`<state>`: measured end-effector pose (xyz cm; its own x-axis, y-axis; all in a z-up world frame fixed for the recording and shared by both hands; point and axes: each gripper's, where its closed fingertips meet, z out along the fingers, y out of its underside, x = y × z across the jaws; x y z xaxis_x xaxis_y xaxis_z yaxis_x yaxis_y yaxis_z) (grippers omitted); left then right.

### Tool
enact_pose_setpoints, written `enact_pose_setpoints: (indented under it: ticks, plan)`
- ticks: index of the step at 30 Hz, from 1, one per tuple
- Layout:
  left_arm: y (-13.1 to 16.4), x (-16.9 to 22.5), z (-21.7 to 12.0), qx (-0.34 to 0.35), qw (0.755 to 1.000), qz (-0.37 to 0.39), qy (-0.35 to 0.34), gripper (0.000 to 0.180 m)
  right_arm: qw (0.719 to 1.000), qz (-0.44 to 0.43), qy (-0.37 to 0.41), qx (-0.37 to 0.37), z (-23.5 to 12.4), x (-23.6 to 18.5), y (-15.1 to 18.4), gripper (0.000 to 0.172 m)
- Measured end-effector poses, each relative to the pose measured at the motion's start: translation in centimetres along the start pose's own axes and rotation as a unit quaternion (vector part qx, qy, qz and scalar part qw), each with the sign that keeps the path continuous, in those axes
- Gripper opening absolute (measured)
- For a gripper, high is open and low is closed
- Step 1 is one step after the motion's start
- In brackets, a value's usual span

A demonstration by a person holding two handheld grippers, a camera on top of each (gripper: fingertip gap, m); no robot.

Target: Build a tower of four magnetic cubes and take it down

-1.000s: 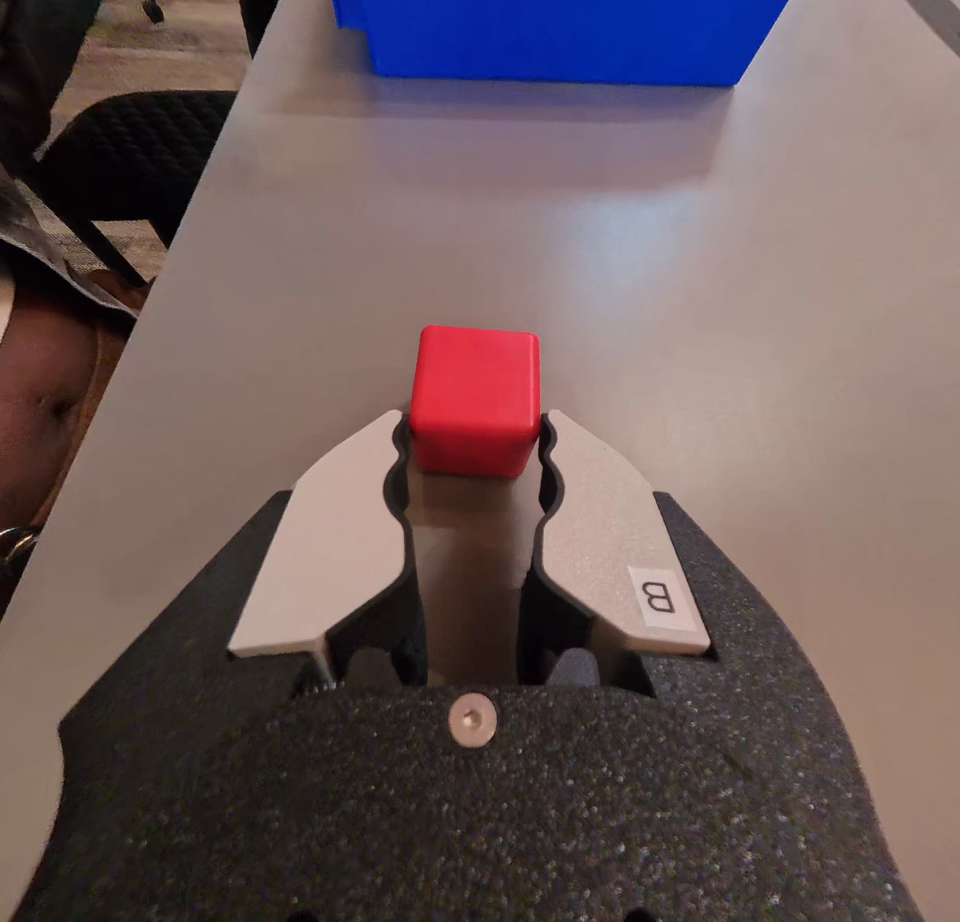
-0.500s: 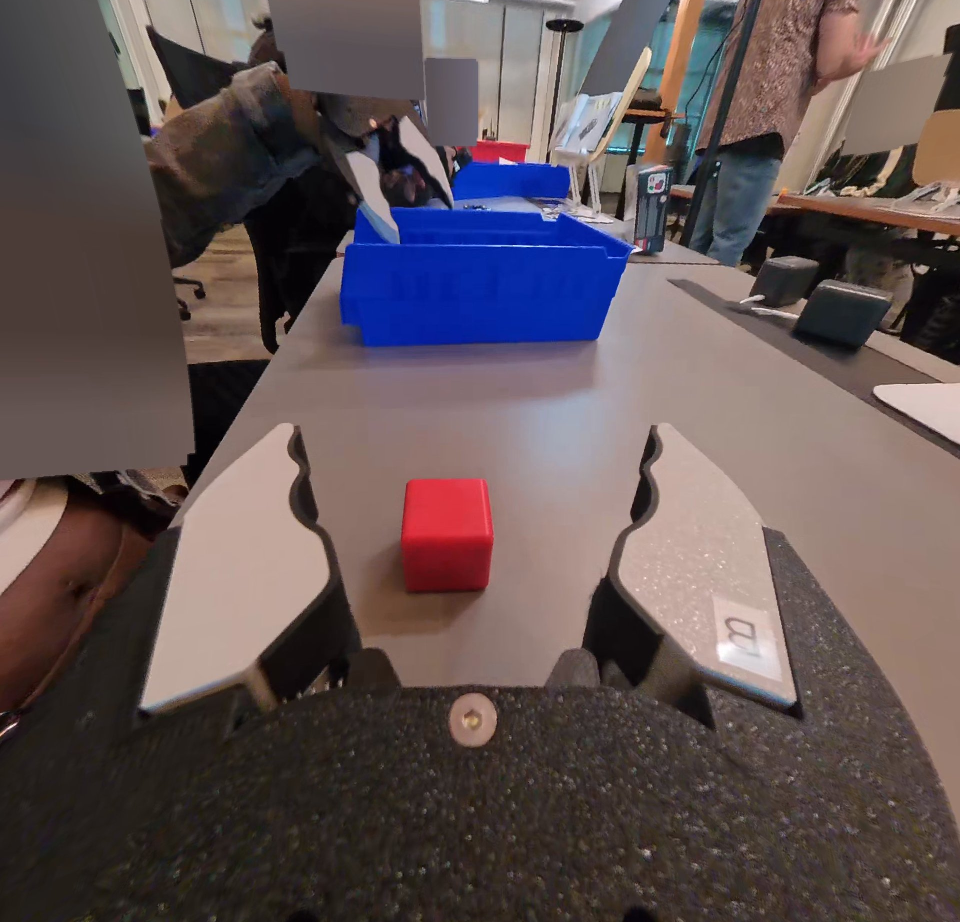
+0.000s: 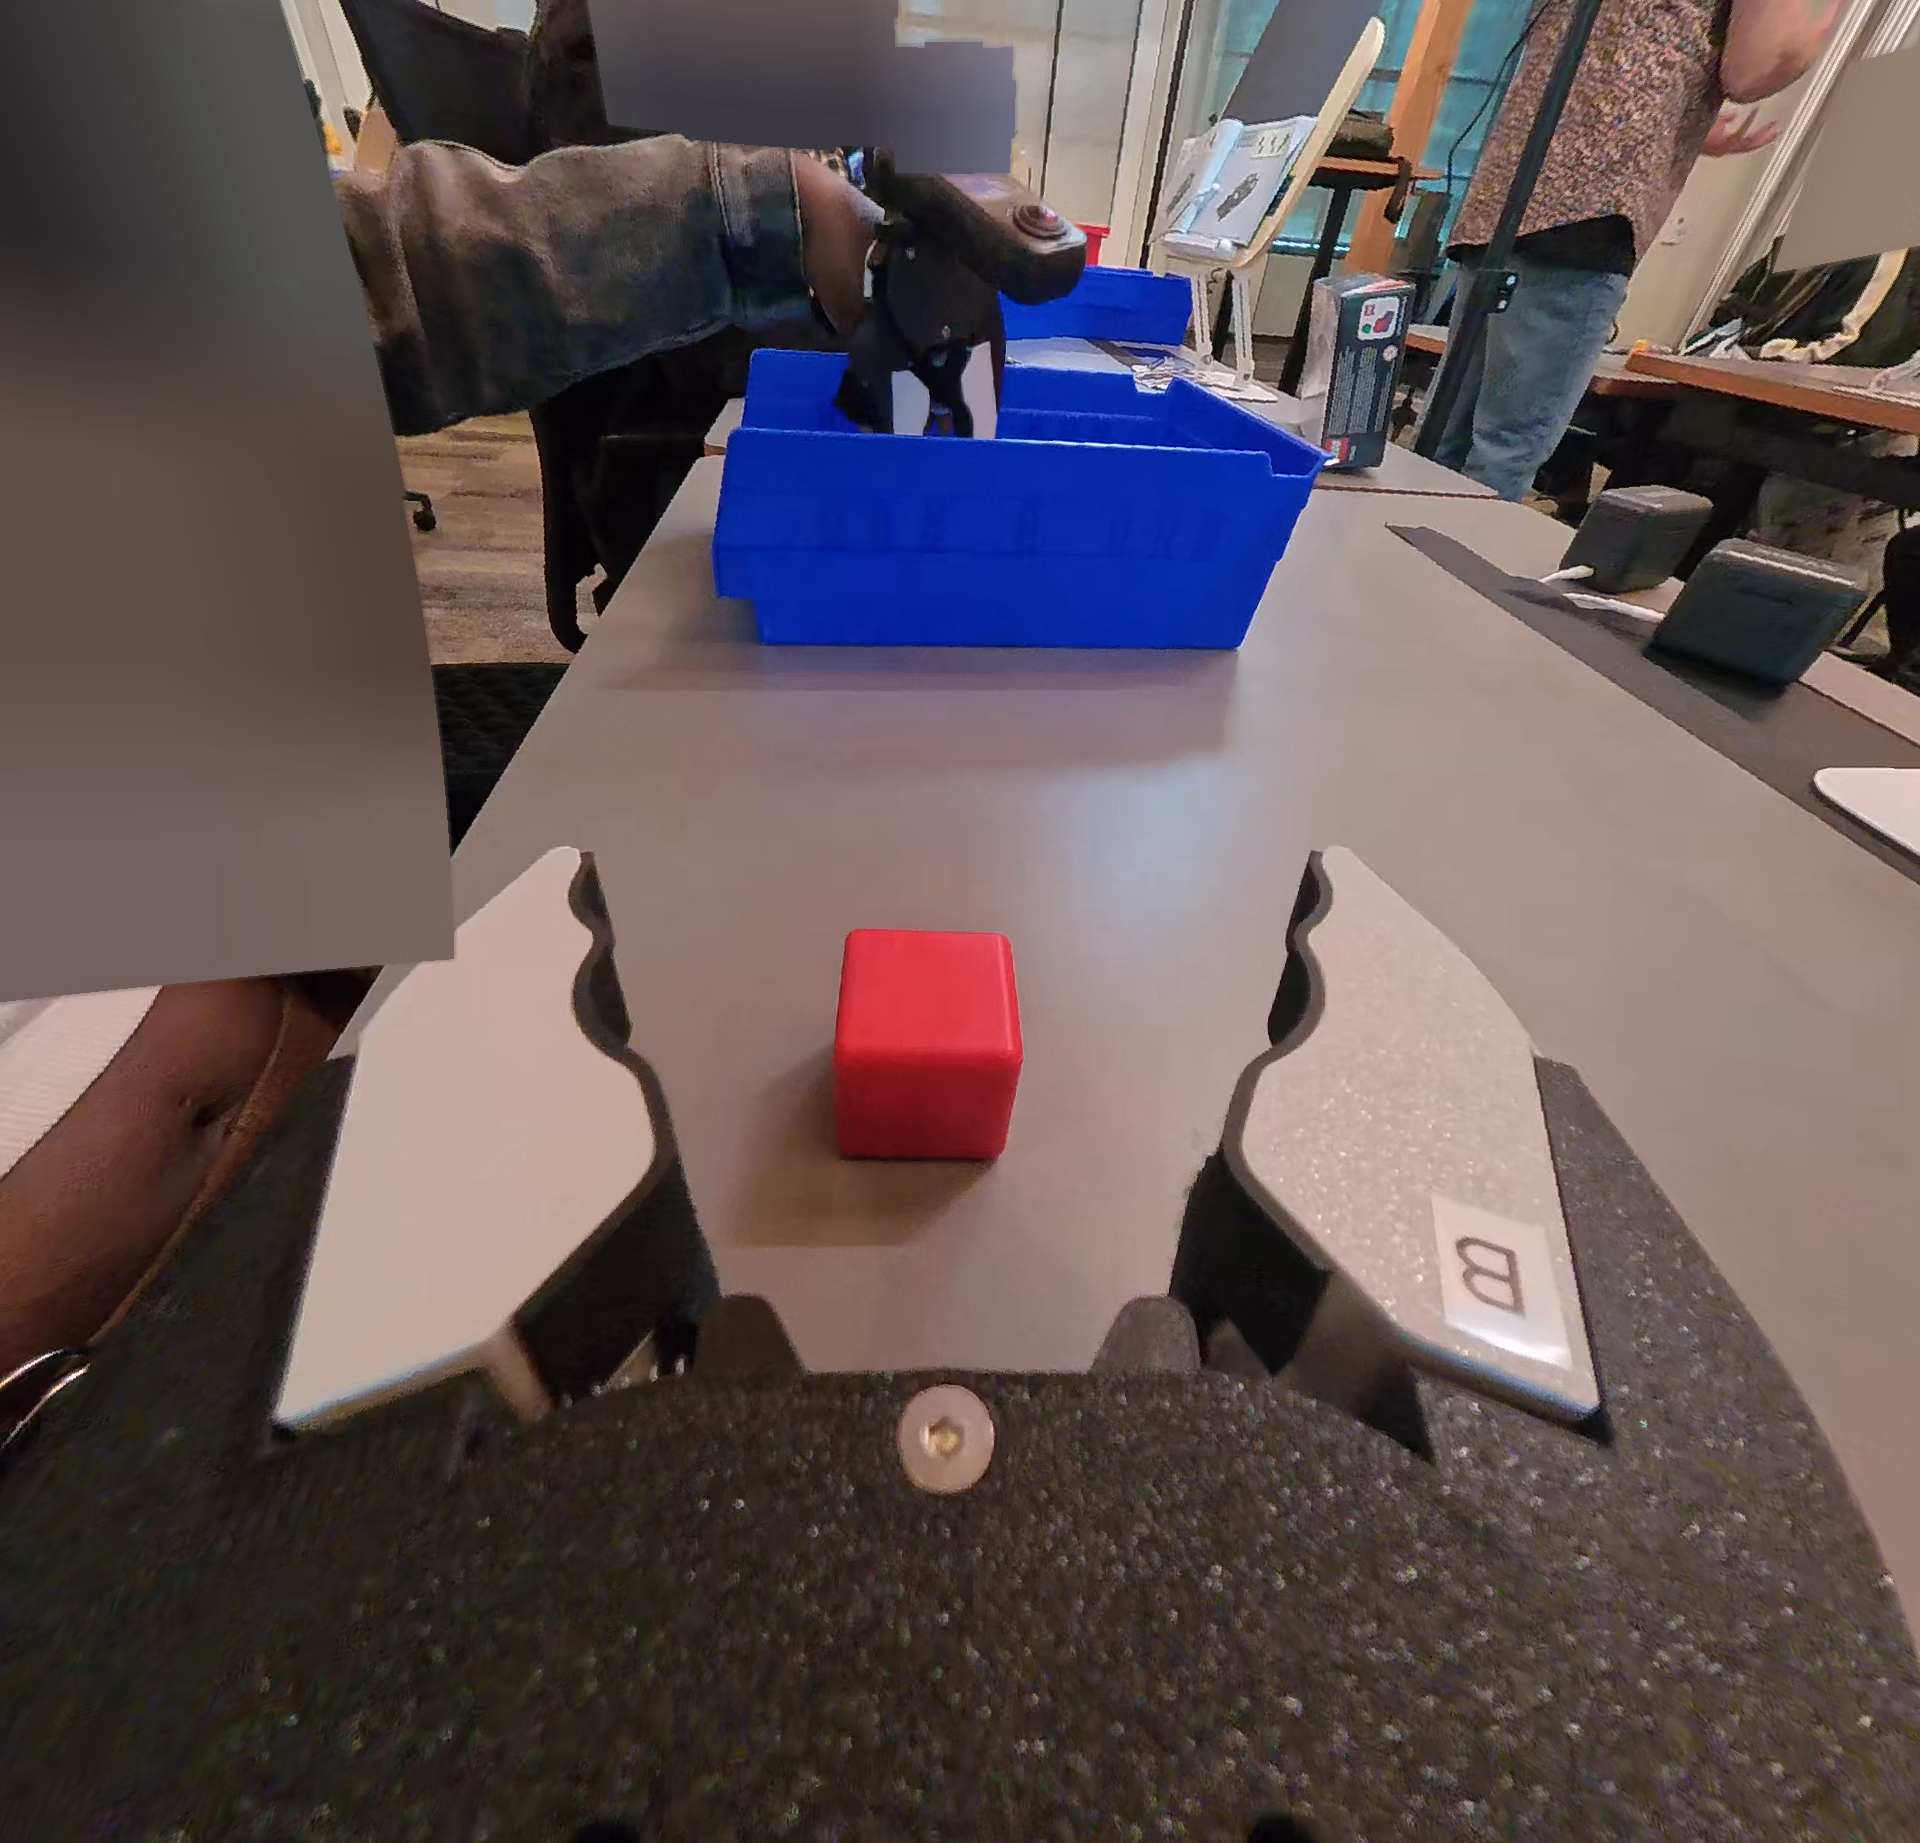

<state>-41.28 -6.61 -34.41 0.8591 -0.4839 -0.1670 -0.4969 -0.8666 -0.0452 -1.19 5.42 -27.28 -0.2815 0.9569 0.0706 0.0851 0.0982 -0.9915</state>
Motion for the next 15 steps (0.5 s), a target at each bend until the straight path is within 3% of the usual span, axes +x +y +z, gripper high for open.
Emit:
enact_pose_setpoints:
  ticks: [2, 4, 7, 9, 12, 13, 15]
  plan:
    - [-1.1, -0.2, -1.0, 0.049, 0.999, -0.006, -0.016, 0.047, 1.0, 0.0, -0.002, 0.002, 0.0, -0.1, -0.1, 0.122]
    - [-3.1, -0.5, -3.3, 0.144, 0.988, -0.03, -0.042, 0.047, 1.0, -0.003, -0.003, 0.007, 0.0, -0.2, -0.3, 0.122]
    - [-7.4, 1.1, -9.3, 0.355, 0.932, -0.05, -0.057, 0.047, 1.0, -0.005, -0.005, 0.025, 0.0, -0.4, -1.2, 0.122]
    - [-10.3, 4.3, -14.7, 0.516, 0.855, -0.033, -0.041, 0.047, 0.998, -0.001, -0.005, 0.055, 0.0, -0.6, -2.5, 0.121]
    - [-12.9, 10.6, -21.8, 0.708, 0.706, 0.006, 0.0, 0.046, 0.993, 0.006, -0.009, 0.118, 0.1, -1.3, -5.7, 0.116]
    - [-13.5, 13.1, -23.2, 0.744, 0.667, 0.018, 0.034, 0.046, 0.99, 0.008, -0.011, 0.139, 0.2, -1.6, -6.9, 0.112]
    - [-14.9, 17.4, -24.2, 0.779, 0.619, 0.028, 0.097, 0.046, 0.986, 0.011, -0.018, 0.167, 0.5, -2.5, -9.2, 0.104]
